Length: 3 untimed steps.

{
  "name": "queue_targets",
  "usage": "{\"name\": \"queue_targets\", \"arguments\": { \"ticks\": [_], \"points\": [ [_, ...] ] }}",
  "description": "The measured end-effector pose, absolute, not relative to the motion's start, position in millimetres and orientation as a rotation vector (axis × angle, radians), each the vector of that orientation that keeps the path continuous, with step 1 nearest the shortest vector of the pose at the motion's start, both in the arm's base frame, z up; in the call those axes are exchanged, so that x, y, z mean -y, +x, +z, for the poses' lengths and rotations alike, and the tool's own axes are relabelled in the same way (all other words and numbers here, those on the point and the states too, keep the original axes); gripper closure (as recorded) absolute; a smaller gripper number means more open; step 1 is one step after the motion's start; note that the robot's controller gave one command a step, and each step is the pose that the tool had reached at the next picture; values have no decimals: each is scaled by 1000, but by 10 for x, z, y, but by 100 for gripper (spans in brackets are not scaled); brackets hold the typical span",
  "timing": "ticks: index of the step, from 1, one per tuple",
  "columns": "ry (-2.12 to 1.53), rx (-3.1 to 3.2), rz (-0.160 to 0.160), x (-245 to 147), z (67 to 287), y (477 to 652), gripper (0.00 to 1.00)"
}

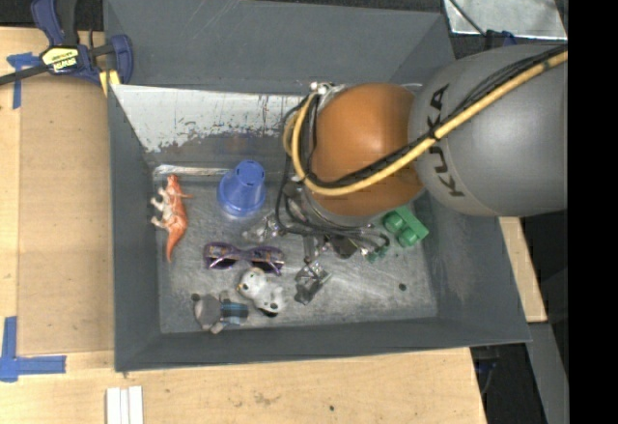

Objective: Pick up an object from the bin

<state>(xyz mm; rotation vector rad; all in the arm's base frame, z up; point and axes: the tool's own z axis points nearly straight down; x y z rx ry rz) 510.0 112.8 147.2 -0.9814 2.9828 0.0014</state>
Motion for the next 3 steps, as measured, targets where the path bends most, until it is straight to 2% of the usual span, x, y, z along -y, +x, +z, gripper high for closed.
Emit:
{"name": "queue_targets", "arguments": {
  "ticks": [1, 2, 3],
  "points": [
    [-1481, -2766, -4, -1120, 767, 5627, 100],
    [-1481, -2766, -4, -1120, 768, 5627, 100],
    [-1500, -2763, 4, -1090, 1224, 5693, 100]
  ]
}}
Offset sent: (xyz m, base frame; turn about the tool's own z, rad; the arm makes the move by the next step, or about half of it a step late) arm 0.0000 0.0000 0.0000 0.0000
